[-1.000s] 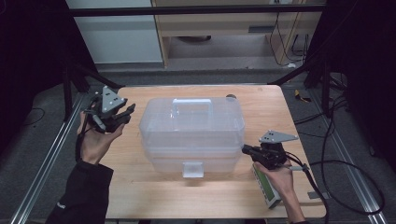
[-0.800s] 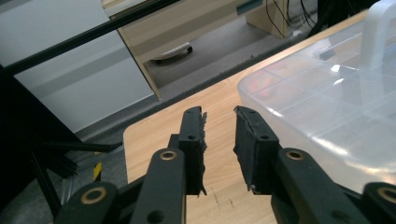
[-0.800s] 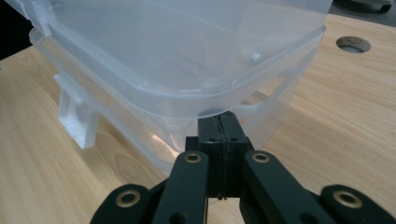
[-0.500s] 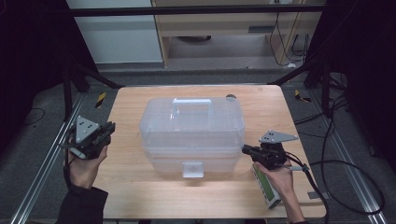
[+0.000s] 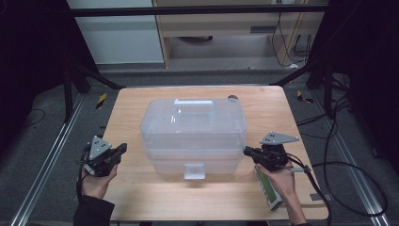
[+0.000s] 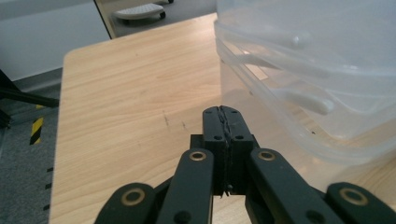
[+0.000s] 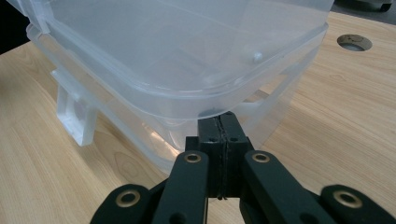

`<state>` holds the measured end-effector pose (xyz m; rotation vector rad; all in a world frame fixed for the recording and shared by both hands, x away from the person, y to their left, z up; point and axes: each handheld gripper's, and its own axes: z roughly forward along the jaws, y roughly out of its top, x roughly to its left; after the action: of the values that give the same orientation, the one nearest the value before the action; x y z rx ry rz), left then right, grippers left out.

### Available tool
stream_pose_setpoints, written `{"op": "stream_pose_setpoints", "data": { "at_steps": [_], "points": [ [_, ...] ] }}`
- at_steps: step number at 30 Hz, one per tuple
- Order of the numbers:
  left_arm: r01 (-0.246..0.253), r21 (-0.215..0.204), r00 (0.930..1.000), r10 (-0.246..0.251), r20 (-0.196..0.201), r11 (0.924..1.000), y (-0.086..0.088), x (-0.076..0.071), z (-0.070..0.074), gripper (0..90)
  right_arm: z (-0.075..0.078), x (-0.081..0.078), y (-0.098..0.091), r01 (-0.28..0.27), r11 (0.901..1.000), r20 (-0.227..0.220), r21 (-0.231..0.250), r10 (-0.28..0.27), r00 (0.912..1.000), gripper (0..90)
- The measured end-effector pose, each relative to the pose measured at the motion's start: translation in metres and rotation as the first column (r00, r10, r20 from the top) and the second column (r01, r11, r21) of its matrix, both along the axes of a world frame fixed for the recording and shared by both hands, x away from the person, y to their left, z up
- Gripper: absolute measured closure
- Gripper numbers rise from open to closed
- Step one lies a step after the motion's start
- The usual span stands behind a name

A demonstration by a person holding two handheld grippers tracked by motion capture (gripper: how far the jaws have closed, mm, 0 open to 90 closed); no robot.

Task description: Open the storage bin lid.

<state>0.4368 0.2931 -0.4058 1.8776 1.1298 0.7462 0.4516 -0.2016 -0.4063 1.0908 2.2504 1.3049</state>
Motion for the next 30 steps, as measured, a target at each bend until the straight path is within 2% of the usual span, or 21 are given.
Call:
{"op": "stream_pose_setpoints", "data": {
  "at_steps": [2, 4, 11, 13, 19, 23, 26, 27, 30],
  "points": [
    [0.016, -0.002, 0.9999, -0.016, 0.001, 0.9999, -0.002, 0.000, -0.001, 89.4, 0.000, 0.000, 0.000, 0.000, 1.0000, 0.000, 0.001, 0.000, 1.0000, 90.0],
    [0.059, -0.005, 0.9983, -0.059, 0.000, 0.9983, -0.011, -0.001, -0.002, 89.4, -0.001, 0.001, 0.001, -0.001, 1.0000, 0.002, -0.001, 0.001, 1.0000, 90.0],
    [0.138, 0.029, 0.9903, -0.137, -0.021, 0.9900, -0.029, 0.000, -0.008, 89.4, -0.002, 0.001, 0.001, -0.003, 1.0000, 0.002, -0.008, 0.003, 1.0000, 90.0],
    [0.157, 0.004, 0.9873, -0.157, -0.025, 0.9876, -0.031, 0.000, -0.008, 89.4, -0.002, 0.001, 0.001, -0.003, 1.0000, 0.001, -0.008, 0.003, 1.0000, 90.0],
    [0.171, -0.006, 0.9852, -0.171, 0.005, 0.9852, -0.037, -0.001, -0.003, 89.4, -0.001, 0.001, 0.001, -0.002, 1.0000, 0.003, -0.003, 0.002, 1.0000, 90.0],
    [0.181, -0.017, 0.9835, -0.181, 0.010, 0.9834, -0.038, -0.001, 0.001, 89.4, 0.000, 0.001, 0.001, 0.002, 0.9999, 0.008, 0.010, -0.002, 1.0000, 90.0],
    [0.174, -0.014, 0.9846, -0.174, 0.019, 0.9846, -0.038, -0.001, 0.004, 89.4, 0.001, 0.002, 0.000, 0.003, 0.9997, 0.015, 0.025, -0.004, 0.9999, 90.0],
    [0.173, -0.025, 0.9847, -0.173, 0.021, 0.9845, -0.038, 0.000, 0.006, 89.4, 0.003, 0.003, 0.000, 0.003, 0.9994, 0.021, 0.036, -0.004, 0.9998, 90.0],
    [0.169, -0.025, 0.9853, -0.169, 0.028, 0.9853, -0.038, 0.002, 0.009, 89.3, 0.007, 0.003, 0.001, 0.003, 0.9996, 0.034, 0.028, -0.004, 0.9994, 90.0]
  ]
}}
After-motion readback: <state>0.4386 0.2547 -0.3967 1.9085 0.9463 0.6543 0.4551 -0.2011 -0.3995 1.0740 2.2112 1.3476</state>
